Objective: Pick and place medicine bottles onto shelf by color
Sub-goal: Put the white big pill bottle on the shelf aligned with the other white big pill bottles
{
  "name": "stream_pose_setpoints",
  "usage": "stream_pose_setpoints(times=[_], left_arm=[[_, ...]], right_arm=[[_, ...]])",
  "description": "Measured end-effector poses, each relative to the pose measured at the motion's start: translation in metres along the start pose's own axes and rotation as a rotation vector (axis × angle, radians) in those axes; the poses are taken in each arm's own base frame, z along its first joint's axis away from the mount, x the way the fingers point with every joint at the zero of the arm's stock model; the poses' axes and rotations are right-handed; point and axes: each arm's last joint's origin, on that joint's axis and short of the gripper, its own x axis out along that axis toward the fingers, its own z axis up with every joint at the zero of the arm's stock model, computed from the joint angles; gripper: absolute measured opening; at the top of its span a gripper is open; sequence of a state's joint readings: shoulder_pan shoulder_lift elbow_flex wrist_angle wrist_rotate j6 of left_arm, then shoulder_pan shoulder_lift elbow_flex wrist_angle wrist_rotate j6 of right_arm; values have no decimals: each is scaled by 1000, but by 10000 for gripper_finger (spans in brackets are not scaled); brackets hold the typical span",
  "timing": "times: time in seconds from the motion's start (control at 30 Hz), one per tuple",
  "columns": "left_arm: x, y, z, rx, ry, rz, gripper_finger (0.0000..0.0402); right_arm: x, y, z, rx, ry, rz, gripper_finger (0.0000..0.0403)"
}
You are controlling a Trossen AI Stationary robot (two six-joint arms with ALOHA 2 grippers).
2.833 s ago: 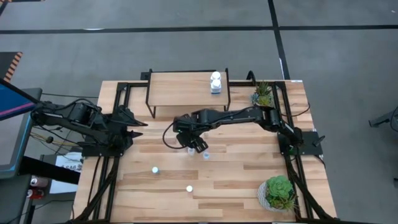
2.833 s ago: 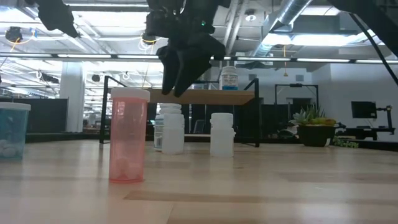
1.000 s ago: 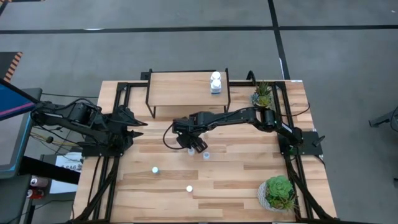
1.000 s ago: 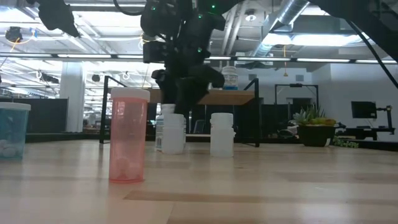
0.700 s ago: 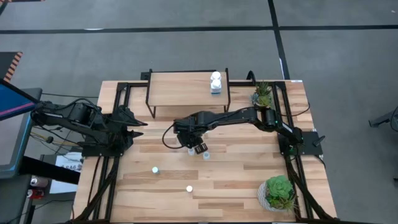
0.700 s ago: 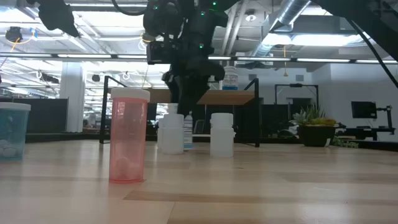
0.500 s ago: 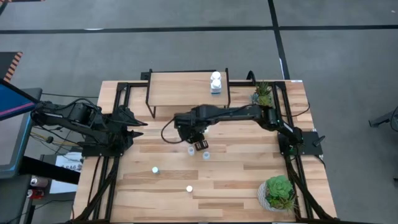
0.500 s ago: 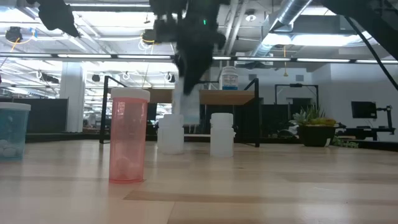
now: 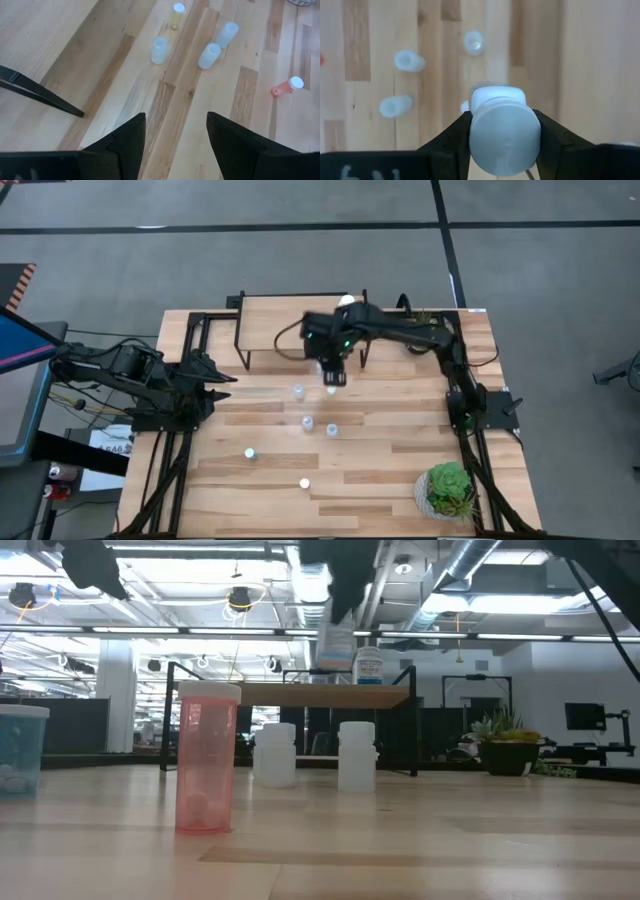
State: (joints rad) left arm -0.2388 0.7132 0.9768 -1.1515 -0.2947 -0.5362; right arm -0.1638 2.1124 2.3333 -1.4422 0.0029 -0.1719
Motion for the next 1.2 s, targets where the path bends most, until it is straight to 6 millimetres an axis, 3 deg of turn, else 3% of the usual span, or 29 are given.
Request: stream_pose_setpoints(times=[0.17,0.4,0.67,1.03,1.2], left_arm=[[0,0,0,0,1,0,196],[0,0,0,0,0,1,196],[0,0,0,2,0,0,196],[0,0,0,12,0,1,196],[0,0,0,12,1,1,196]], right_arm=[[-22,-28,-13,67,-15,-80,167],[-25,-61,-34,188,100,-97,165],[-25,-65,-35,155,96,-93,168],[-7,-83,-36,186,149,-119,170],[-11,-90,-39,199,135,-133,172]])
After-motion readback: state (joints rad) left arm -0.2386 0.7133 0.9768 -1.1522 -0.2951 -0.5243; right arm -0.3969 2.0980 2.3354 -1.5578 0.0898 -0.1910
